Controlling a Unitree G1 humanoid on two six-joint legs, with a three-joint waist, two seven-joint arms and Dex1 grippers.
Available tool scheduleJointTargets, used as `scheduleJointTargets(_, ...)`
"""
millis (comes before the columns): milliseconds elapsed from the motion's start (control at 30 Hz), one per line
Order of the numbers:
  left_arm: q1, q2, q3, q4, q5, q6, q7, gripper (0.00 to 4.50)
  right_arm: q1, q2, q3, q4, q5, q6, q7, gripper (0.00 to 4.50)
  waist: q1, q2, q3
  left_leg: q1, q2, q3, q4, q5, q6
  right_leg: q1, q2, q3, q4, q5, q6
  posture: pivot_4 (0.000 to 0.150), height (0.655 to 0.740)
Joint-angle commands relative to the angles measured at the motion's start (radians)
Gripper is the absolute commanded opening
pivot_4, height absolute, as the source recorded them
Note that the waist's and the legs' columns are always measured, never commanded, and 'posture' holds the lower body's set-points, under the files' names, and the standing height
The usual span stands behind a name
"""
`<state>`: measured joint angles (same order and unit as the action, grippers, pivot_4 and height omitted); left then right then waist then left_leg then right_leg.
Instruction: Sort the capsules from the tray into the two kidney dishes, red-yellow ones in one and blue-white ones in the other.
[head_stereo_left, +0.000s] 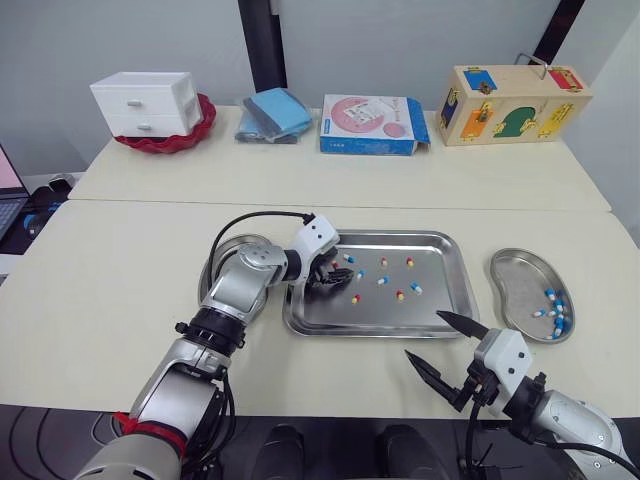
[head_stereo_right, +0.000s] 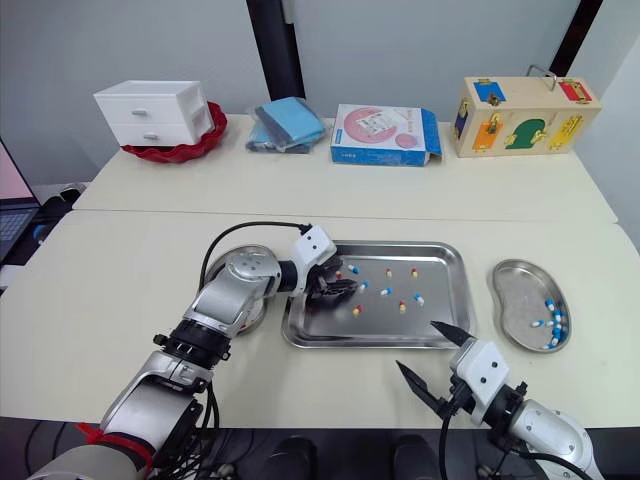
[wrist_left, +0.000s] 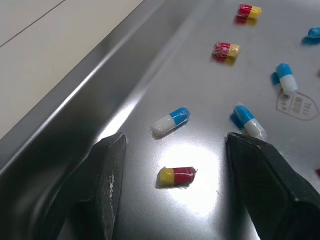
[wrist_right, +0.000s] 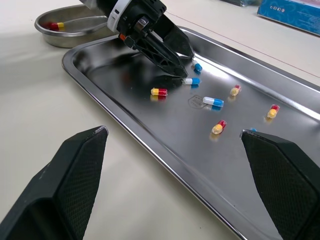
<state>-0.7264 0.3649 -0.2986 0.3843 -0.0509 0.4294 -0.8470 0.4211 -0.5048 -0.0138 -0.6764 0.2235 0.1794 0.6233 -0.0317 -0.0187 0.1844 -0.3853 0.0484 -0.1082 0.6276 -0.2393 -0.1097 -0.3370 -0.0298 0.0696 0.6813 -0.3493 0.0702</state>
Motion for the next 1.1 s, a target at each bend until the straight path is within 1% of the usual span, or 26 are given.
scheduleJointTargets(33,-0.012,0.013,-0.009,0.019,0.025,0.021,-0.015,3.30,-0.009,-0.005,-0.010,-0.051,0.017,0.013,-0.012,4.50,0.000,0.000,0.000,0.000,0.000,0.000,0.000,0.000,0.000,0.000,0.000,0.000,0.000,0.000,0.000,0.150,0.7400)
scheduleJointTargets(133,-0.010,0.017,-0.019,0.032,0.031,0.034,-0.037,3.30,-0.016,-0.007,-0.012,-0.056,0.018,0.026,-0.016,4.50,0.000,0.000,0.000,0.000,0.000,0.000,0.000,0.000,0.000,0.000,0.000,0.000,0.000,0.000,0.000,0.150,0.7400)
scheduleJointTargets(200,-0.006,0.018,-0.022,0.032,0.035,0.039,-0.044,2.93,-0.019,-0.008,-0.014,-0.060,0.020,0.033,-0.018,4.50,0.000,0.000,0.000,0.000,0.000,0.000,0.000,0.000,0.000,0.000,0.000,0.000,0.000,0.000,0.000,0.150,0.7400)
scheduleJointTargets(233,-0.004,0.019,-0.023,0.030,0.035,0.044,-0.050,2.70,-0.019,-0.009,-0.015,-0.062,0.020,0.036,-0.019,4.50,0.000,0.000,0.000,0.000,0.000,0.000,0.000,0.000,0.000,0.000,0.000,0.000,0.000,0.000,0.000,0.150,0.7400)
scheduleJointTargets(433,0.010,0.023,-0.035,0.013,0.046,0.041,-0.066,0.84,-0.020,-0.014,-0.021,-0.071,0.022,0.053,-0.018,4.50,0.001,0.000,0.000,0.000,0.000,0.000,0.000,0.000,0.000,0.001,0.000,0.000,0.000,0.000,0.000,0.150,0.7400)
scheduleJointTargets(500,0.011,0.023,-0.034,0.008,0.047,0.041,-0.067,0.30,-0.018,-0.019,-0.025,-0.068,0.022,0.050,-0.013,4.50,0.001,0.000,0.000,0.000,0.000,0.000,0.000,0.000,0.000,0.001,0.000,0.000,0.000,0.000,0.000,0.150,0.7400)
scheduleJointTargets(700,0.012,0.031,-0.018,-0.033,0.038,0.055,-0.066,0.24,-0.011,-0.044,-0.036,-0.040,0.012,0.018,0.002,4.50,0.000,0.000,0.000,0.001,0.000,0.000,0.000,0.000,0.000,0.001,0.000,0.000,0.000,0.000,0.000,0.150,0.7400)
scheduleJointTargets(800,0.018,0.051,0.003,-0.095,0.022,0.083,-0.070,0.02,-0.005,-0.053,-0.047,-0.019,0.011,-0.007,0.013,4.50,0.000,0.000,0.000,0.000,0.000,0.000,0.000,0.000,0.000,0.001,0.000,0.000,0.000,0.000,0.000,0.150,0.7400)
scheduleJointTargets(833,0.021,0.062,0.009,-0.123,0.016,0.094,-0.074,0.02,-0.002,-0.057,-0.050,-0.010,0.013,-0.023,0.024,4.50,0.000,0.000,0.000,0.000,0.000,0.000,0.000,0.000,0.000,0.001,0.000,0.000,0.000,0.000,0.000,0.150,0.7400)
scheduleJointTargets(967,0.041,0.142,0.069,-0.314,-0.042,0.208,-0.101,0.02,-0.012,-0.084,-0.054,0.050,0.016,-0.099,0.087,4.50,-0.004,0.000,0.000,0.000,0.000,0.000,0.000,0.000,0.000,0.000,0.000,0.000,0.000,0.000,0.000,0.150,0.7400)
scheduleJointTargets(1100,0.072,0.225,0.123,-0.448,-0.099,0.311,-0.120,0.02,-0.055,-0.112,-0.034,0.105,0.030,-0.141,0.156,4.50,-0.001,0.001,0.001,0.000,0.000,0.000,0.000,0.000,0.000,0.000,0.000,0.000,0.000,0.000,0.000,0.150,0.7400)
